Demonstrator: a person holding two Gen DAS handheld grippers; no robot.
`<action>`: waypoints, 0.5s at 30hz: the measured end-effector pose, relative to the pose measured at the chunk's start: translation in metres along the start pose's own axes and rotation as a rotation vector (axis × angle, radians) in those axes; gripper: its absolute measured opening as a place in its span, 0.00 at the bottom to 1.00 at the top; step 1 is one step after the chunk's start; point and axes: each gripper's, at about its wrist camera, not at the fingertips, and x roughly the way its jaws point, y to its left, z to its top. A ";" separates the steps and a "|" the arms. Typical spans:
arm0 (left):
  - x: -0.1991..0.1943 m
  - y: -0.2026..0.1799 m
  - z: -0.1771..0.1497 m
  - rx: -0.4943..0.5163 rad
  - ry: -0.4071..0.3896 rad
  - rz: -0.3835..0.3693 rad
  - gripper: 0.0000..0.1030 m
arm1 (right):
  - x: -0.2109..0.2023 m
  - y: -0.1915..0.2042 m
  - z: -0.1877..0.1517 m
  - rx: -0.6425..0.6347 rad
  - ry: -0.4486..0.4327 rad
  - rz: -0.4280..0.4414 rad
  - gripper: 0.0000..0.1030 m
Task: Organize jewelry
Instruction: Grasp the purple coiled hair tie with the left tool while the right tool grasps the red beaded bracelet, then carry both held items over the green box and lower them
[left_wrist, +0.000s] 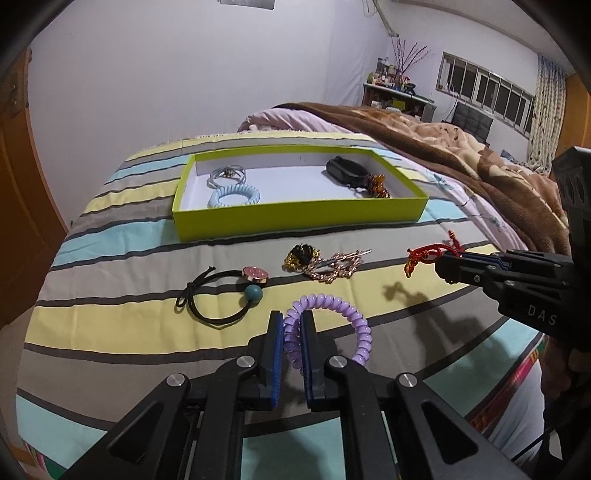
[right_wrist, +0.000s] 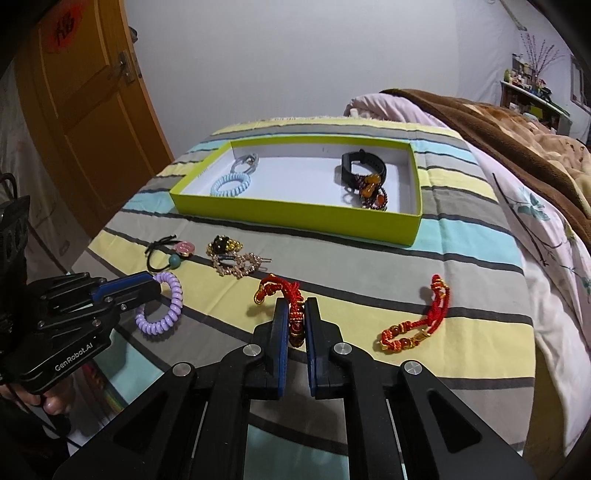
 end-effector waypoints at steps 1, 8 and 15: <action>-0.001 0.000 0.001 -0.001 -0.002 -0.001 0.08 | -0.002 0.000 0.001 0.000 -0.006 -0.002 0.08; -0.012 0.005 0.014 -0.007 -0.031 0.002 0.08 | -0.012 0.002 0.011 -0.004 -0.038 -0.011 0.08; -0.015 0.019 0.038 -0.025 -0.069 0.029 0.08 | -0.014 0.001 0.027 -0.017 -0.059 -0.016 0.08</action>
